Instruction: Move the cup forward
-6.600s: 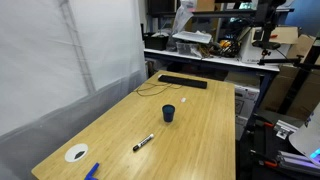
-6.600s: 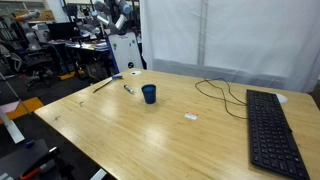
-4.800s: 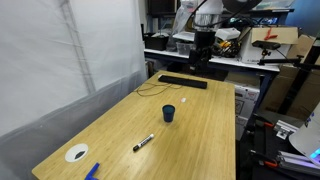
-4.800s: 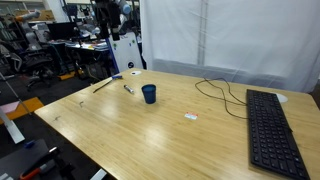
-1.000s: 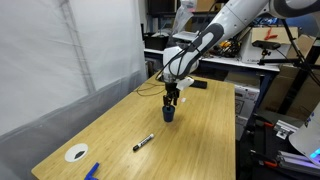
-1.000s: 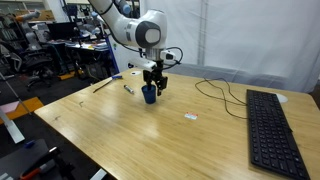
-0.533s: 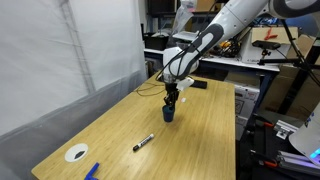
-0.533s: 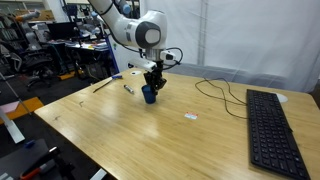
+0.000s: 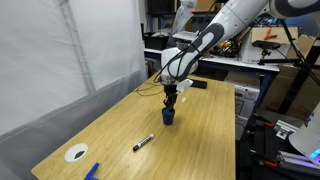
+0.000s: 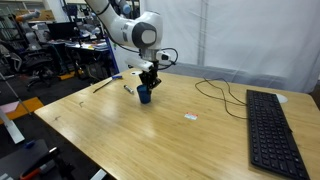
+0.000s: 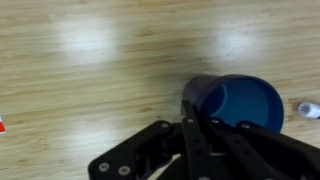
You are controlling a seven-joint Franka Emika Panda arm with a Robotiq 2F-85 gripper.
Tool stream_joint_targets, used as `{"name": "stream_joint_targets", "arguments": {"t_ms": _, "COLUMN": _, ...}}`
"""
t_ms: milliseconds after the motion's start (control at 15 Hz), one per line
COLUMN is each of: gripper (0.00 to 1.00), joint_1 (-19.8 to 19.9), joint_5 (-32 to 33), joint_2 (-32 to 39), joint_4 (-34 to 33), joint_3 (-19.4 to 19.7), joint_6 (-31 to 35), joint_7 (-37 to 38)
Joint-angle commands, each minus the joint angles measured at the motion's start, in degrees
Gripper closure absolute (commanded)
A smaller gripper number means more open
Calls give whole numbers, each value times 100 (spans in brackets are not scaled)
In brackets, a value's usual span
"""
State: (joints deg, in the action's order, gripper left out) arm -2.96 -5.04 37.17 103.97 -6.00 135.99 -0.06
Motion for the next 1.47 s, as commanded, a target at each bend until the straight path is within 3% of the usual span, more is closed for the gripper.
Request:
{"name": "stream_joint_targets", "arguments": {"t_ms": 0, "gripper": 99, "joint_1": 11, "joint_5": 84, "joint_2": -166, "joint_4": 148, "joint_3": -173, "joint_6": -363, "joint_7": -629}}
{"name": "stream_joint_targets", "arguments": {"t_ms": 600, "gripper": 99, "joint_1": -225, "joint_5": 466, "joint_2": -569, "joint_4": 905, "joint_3": -315, "joint_6": -528, "joint_7": -1373}}
{"name": "stream_joint_targets", "arguments": {"t_ms": 1000, "gripper": 99, "joint_1": -352, "joint_5": 1194, "joint_2": -1020, "joint_4": 1742, "joint_3": -354, "joint_6": -18, "joint_7": -1983}}
{"name": "stream_joint_targets", "arguments": {"t_ms": 1400, "gripper": 99, "joint_1": -82, "joint_5": 1155, "joint_2": -1347, "joint_4": 2454, "joint_3": -466, "joint_6": 1004, "joint_7": -2751}}
